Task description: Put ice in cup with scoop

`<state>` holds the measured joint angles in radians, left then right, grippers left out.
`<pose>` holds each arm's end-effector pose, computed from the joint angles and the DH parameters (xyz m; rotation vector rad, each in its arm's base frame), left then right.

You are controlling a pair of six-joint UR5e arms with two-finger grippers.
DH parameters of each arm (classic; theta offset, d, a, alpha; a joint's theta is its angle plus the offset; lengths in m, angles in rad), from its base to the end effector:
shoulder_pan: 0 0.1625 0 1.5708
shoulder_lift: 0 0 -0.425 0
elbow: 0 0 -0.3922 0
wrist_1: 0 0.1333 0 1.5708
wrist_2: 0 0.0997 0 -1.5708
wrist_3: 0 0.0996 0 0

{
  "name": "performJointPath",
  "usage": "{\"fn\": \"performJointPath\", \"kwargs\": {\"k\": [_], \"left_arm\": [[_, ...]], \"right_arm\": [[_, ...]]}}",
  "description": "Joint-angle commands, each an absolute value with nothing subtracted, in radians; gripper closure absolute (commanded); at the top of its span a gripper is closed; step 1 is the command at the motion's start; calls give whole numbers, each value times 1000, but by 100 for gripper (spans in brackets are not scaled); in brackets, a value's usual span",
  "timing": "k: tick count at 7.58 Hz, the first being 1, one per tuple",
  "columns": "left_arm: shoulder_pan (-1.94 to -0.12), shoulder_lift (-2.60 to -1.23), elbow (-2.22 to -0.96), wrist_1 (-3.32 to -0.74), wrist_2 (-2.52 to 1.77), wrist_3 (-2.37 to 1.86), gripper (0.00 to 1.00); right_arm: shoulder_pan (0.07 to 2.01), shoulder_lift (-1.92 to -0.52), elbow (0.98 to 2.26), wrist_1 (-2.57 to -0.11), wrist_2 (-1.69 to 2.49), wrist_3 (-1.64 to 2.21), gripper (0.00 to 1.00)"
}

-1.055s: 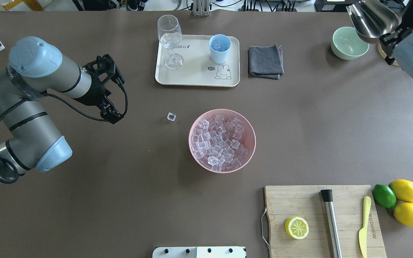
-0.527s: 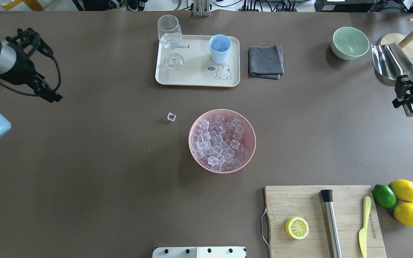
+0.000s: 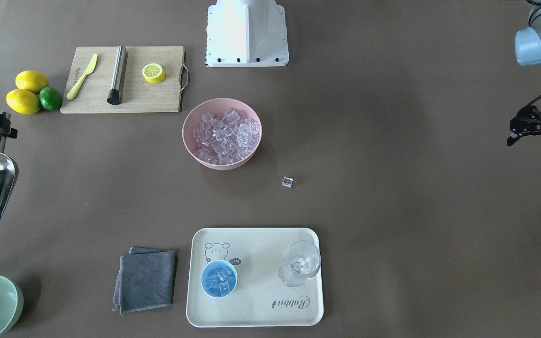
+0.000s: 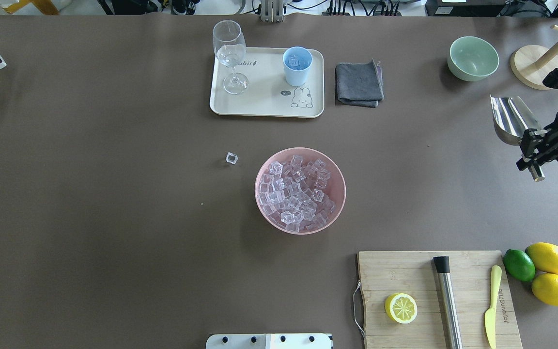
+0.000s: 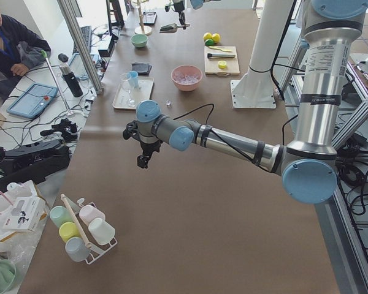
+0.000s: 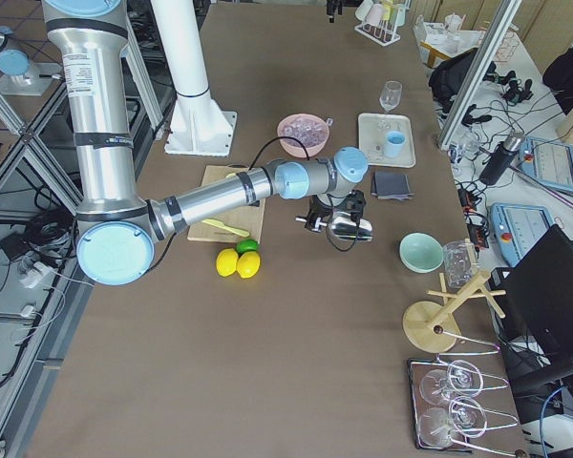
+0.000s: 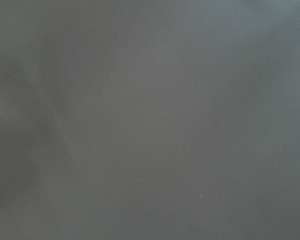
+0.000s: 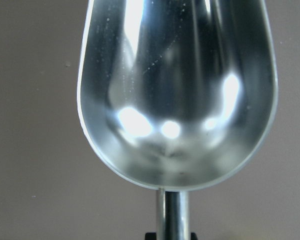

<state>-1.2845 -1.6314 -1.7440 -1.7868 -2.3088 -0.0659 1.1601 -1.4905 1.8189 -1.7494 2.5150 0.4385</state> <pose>0.0858 -0.5263 0.5189 0.2969 0.7932 0.3731 -0.1564 -0.4910 0.5025 -0.2620 -0.9156 -0.0451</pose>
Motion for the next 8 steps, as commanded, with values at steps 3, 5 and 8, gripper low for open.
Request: {"fn": "performJointPath", "kwargs": {"k": [3, 5, 8], "left_arm": [[-1455, -1487, -1740, -1735, -2364, -75, 2], [-1497, -1474, -1710, -1697, -2436, -112, 2], [-1502, -1476, -1689, -1690, -2430, -160, 1]], "right_arm": [[1075, -1493, 1674, -1663, 2557, 469, 100], [1072, -1496, 1649, -1664, 2536, 469, 100], [1057, -1497, 1631, -1664, 2545, 472, 56]]}}
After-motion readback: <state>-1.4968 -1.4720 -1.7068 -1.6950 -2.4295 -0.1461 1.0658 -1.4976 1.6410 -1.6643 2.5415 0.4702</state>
